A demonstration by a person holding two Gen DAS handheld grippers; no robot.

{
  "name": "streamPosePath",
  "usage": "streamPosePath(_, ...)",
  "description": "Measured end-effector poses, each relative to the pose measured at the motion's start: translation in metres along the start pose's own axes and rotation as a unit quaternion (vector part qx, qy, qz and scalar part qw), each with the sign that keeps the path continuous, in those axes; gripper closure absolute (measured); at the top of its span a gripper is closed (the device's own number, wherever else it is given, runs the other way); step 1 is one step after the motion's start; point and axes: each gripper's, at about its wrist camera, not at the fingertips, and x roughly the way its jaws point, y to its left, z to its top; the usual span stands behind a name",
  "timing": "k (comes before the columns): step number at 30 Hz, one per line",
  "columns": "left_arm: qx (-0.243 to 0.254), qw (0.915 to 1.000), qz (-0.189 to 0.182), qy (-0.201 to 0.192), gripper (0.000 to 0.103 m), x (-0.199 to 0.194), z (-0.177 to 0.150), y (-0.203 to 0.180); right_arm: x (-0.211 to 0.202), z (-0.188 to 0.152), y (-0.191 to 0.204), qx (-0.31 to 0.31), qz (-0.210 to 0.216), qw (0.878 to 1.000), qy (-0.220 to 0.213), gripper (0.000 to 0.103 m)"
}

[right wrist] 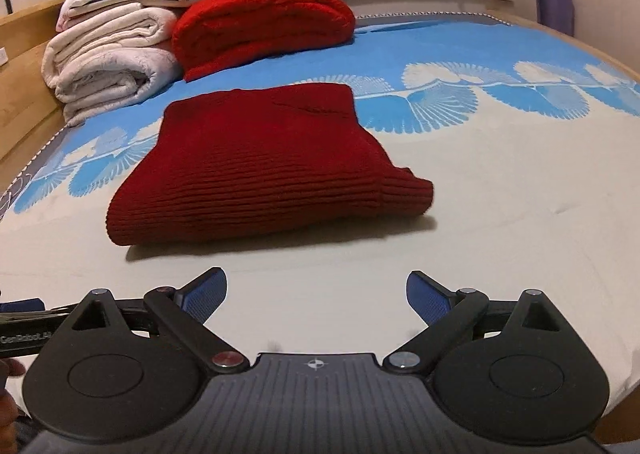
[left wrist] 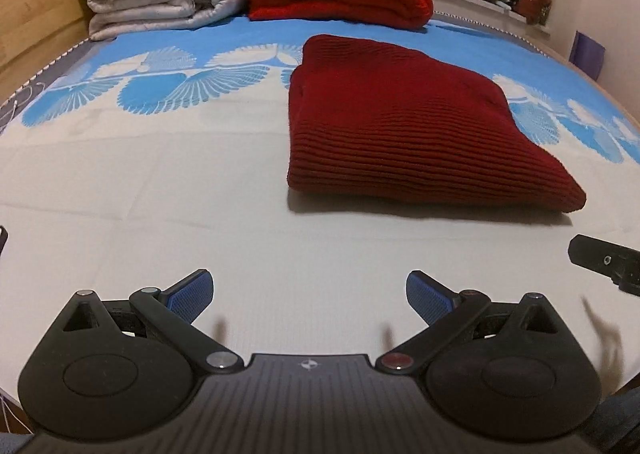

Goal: Fold small clothes

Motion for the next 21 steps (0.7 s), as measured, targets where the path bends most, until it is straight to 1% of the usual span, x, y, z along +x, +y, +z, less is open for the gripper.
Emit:
streamPosePath(3, 0.015, 0.9998, 0.011, -0.009, 0.000, 0.001, 0.001, -0.004, 0.003, -0.001, 0.005, -0.014, 0.002, 1.000, 0.007, 0.006)
streamPosePath(5, 0.020, 0.9996, 0.016, -0.006, 0.000, 0.003, 0.000, -0.007, 0.006, 0.001, 0.006, -0.019, -0.001, 1.000, 0.007, 0.006)
streamPosePath(9, 0.018, 0.9998, 0.006, -0.001, 0.000, 0.005, 0.002, -0.008, 0.010, 0.002, 0.005, -0.018, -0.006, 1.000, 0.012, 0.006)
streamPosePath(21, 0.022, 0.9997, 0.006, 0.003, 0.000, 0.006, 0.000, -0.009, 0.013, -0.002, 0.001, -0.025, -0.009, 0.999, 0.028, 0.006)
